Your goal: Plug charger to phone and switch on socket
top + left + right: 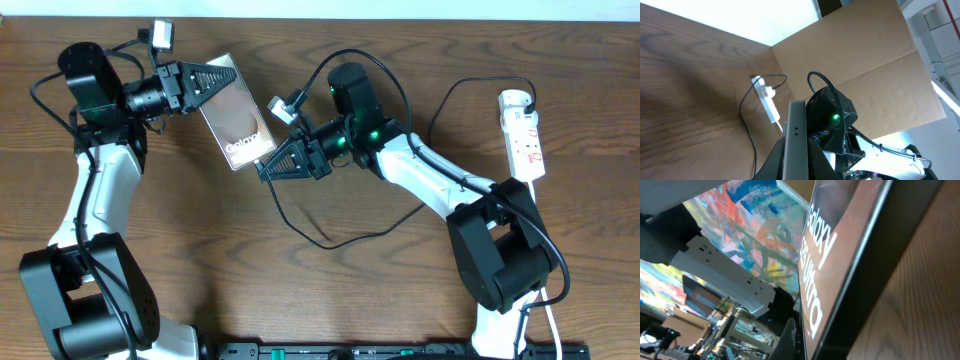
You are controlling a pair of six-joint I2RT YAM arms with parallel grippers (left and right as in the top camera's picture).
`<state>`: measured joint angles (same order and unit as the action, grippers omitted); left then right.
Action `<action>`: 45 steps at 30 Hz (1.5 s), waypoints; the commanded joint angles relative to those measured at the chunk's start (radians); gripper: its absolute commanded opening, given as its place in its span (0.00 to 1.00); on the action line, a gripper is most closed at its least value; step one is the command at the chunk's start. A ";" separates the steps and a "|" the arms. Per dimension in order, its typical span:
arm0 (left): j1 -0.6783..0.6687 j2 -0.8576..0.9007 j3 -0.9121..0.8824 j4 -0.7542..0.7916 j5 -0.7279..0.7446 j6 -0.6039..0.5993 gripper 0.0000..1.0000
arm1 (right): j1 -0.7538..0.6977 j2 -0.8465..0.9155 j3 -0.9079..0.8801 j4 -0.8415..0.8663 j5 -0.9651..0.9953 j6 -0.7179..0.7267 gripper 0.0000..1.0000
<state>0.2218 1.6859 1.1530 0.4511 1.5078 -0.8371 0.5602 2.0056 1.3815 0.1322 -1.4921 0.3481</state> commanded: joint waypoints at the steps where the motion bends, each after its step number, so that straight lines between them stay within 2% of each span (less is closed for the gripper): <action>1: -0.051 -0.014 0.007 0.000 0.063 0.034 0.07 | -0.003 -0.004 0.024 0.043 0.058 -0.003 0.01; 13: -0.056 -0.014 0.007 0.000 0.062 0.041 0.08 | -0.033 -0.004 0.024 0.059 0.087 -0.003 0.01; 24: -0.056 -0.014 0.007 0.000 -0.036 0.045 0.07 | -0.064 -0.004 0.024 0.075 0.133 0.030 0.01; 38: -0.087 -0.014 0.007 0.000 -0.050 0.127 0.07 | -0.088 -0.004 0.024 0.177 0.185 0.121 0.01; 45: -0.104 -0.014 0.007 0.000 -0.080 0.127 0.07 | -0.097 -0.004 0.024 0.224 0.208 0.157 0.01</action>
<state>0.1612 1.6855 1.1732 0.4683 1.3102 -0.7536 0.4835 2.0220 1.3628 0.3183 -1.3991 0.4969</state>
